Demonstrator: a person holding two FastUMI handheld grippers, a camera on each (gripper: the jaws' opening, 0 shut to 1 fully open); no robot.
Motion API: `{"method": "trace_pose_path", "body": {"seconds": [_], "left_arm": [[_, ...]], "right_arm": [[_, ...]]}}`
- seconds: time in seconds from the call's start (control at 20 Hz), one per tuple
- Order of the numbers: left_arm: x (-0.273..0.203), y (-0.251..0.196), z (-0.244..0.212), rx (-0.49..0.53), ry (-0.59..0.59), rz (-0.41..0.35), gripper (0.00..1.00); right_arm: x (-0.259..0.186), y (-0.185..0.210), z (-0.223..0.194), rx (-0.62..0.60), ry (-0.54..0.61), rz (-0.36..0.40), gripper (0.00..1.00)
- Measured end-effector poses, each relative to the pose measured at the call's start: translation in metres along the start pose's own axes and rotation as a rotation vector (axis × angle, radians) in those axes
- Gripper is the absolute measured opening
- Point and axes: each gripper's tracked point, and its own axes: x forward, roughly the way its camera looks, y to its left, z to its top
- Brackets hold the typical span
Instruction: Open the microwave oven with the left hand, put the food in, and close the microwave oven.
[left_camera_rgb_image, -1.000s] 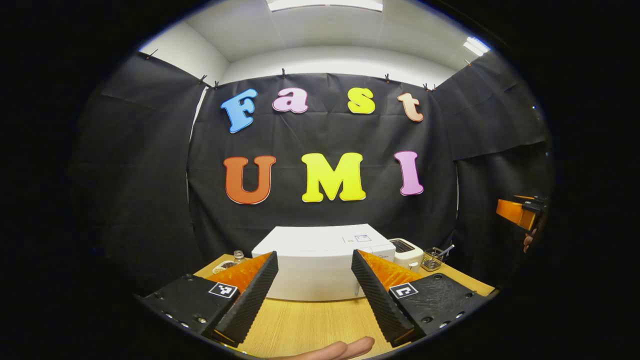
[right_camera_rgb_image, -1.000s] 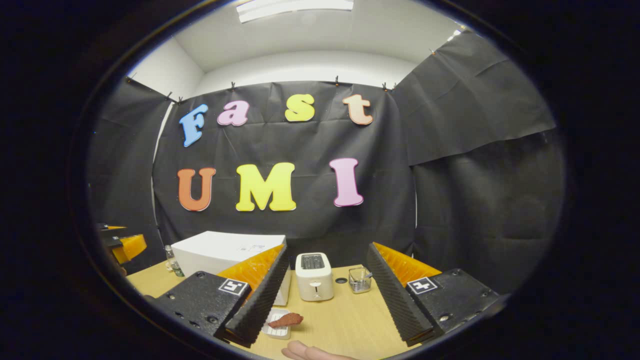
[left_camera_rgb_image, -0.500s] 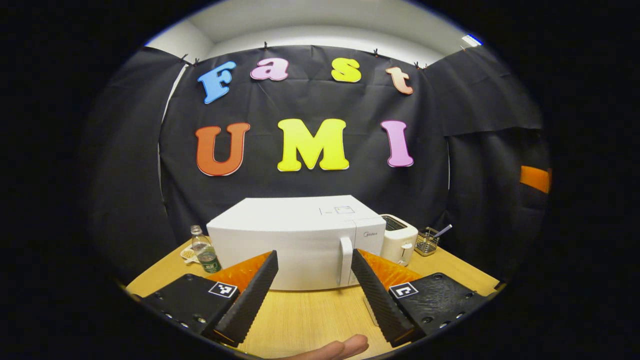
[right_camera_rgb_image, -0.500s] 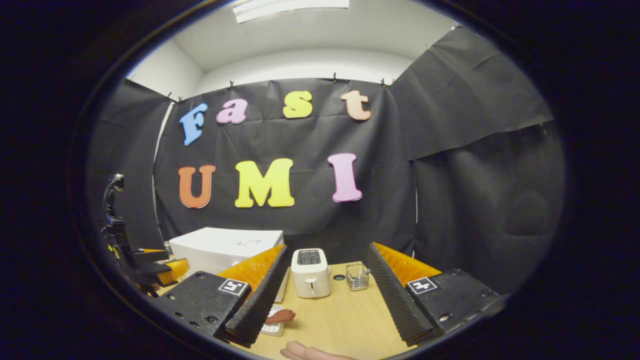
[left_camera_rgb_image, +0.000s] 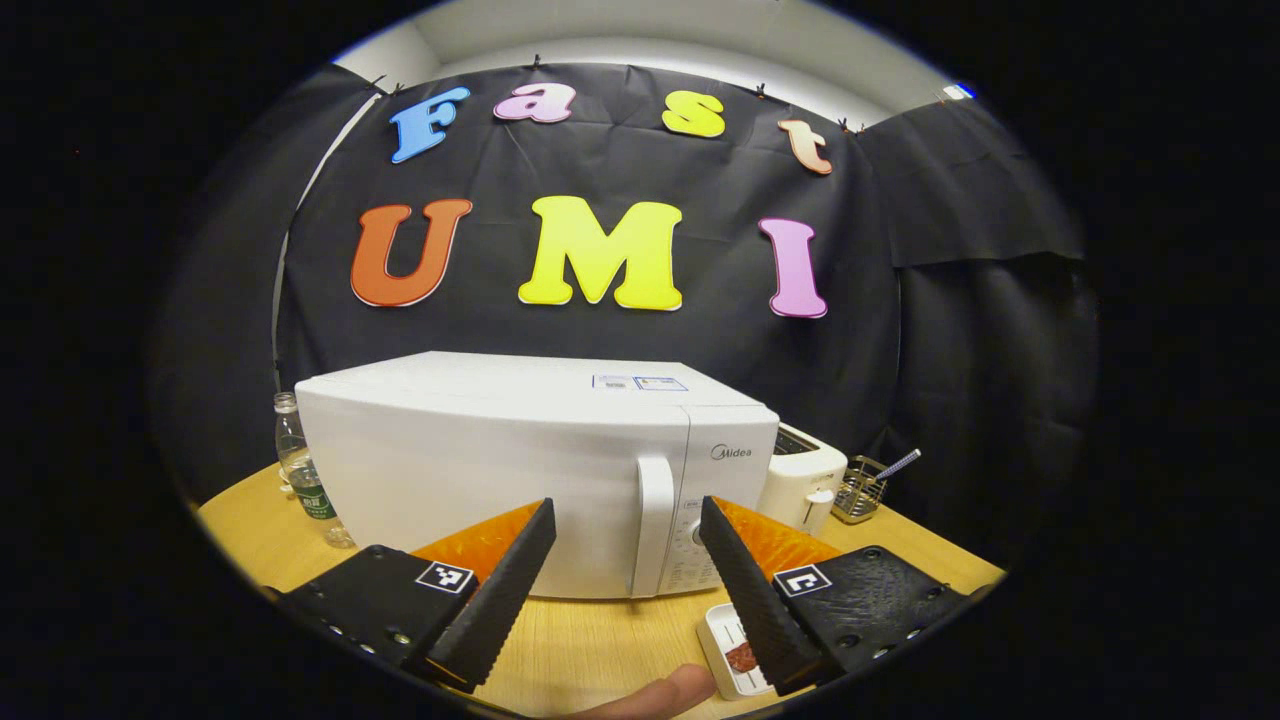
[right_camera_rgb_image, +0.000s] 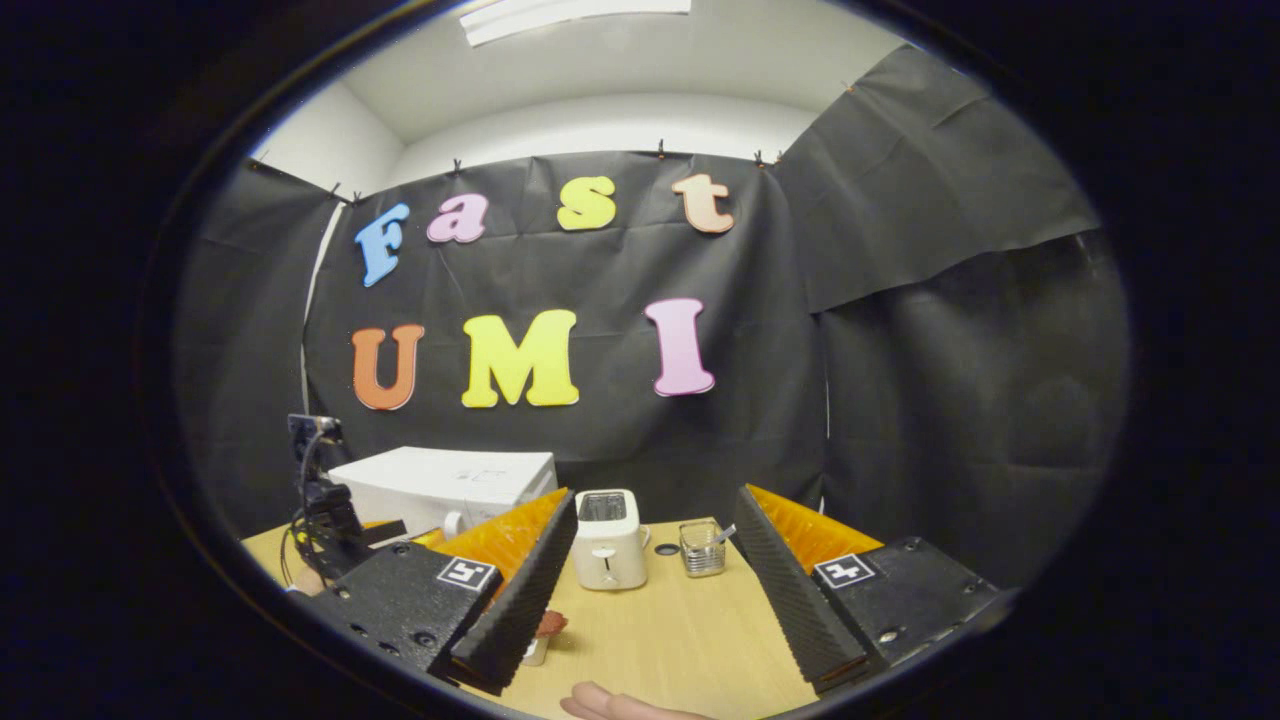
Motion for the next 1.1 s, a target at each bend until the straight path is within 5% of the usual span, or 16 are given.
{"method": "trace_pose_path", "body": {"seconds": [0.1, 0.15, 0.2, 0.5, 0.55, 0.6, 0.65, 0.75, 0.9, 1.1], "left_arm": [[0.015, -0.006, -0.013, 0.014, 0.004, 0.003, 0.93], [0.021, -0.007, -0.017, 0.020, -0.004, 0.004, 0.93], [0.027, -0.010, -0.019, 0.024, -0.014, 0.006, 0.93], [0.055, -0.005, -0.028, 0.072, -0.054, 0.080, 0.89], [0.058, -0.005, -0.030, 0.055, -0.052, 0.078, 0.64], [0.058, -0.003, -0.034, 0.044, -0.047, 0.092, 0.67], [0.058, -0.002, -0.032, 0.053, -0.067, 0.095, 0.57], [0.061, -0.013, -0.033, 0.030, -0.066, 0.061, 0.50], [0.056, -0.010, -0.033, -0.021, -0.030, 0.064, 0.09], [0.057, -0.010, -0.035, -0.009, -0.011, 0.052, 0.12]], "right_arm": [[0.000, -0.007, -0.004, -0.006, 0.003, -0.006, 1.00], [0.000, -0.010, -0.005, -0.009, 0.005, -0.012, 0.90], [-0.001, -0.013, -0.007, -0.013, 0.006, -0.017, 1.00], [-0.001, -0.032, -0.022, -0.009, 0.033, -0.044, 0.90], [-0.001, -0.034, -0.025, -0.006, 0.041, -0.047, 0.90], [-0.001, -0.036, -0.026, -0.004, 0.045, -0.050, 0.90], [-0.002, -0.037, -0.026, -0.003, 0.044, -0.051, 1.00], [-0.003, -0.036, -0.024, -0.001, 0.037, -0.050, 1.00], [-0.007, -0.033, -0.024, -0.002, 0.032, -0.042, 1.00], [-0.012, -0.039, -0.026, 0.009, 0.035, -0.057, 0.90]]}}
